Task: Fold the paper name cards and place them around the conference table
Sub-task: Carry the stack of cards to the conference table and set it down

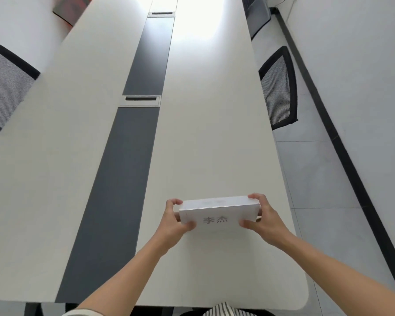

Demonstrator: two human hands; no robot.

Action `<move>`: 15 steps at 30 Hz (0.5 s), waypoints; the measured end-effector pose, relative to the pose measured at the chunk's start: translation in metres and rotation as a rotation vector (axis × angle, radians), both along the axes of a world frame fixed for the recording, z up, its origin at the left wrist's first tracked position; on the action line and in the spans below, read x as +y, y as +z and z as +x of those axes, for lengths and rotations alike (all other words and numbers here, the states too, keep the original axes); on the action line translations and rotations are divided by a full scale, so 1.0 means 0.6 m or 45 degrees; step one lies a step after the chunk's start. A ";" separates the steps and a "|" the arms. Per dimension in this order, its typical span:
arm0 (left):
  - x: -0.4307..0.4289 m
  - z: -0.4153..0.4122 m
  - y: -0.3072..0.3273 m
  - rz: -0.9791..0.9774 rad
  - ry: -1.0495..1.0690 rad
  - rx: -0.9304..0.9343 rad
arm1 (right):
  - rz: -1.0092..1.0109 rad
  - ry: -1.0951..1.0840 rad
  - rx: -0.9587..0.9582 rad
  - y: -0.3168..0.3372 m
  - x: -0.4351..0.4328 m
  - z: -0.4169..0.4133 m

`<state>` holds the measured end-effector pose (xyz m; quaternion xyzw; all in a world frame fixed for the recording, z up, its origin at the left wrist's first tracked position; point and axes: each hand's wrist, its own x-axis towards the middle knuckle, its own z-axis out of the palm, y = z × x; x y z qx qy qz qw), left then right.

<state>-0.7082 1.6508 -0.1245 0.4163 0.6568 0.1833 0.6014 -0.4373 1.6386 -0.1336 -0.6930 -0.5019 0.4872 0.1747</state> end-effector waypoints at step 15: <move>0.033 -0.043 -0.032 0.320 -0.594 0.510 | 0.230 0.694 -0.634 0.050 0.063 -0.009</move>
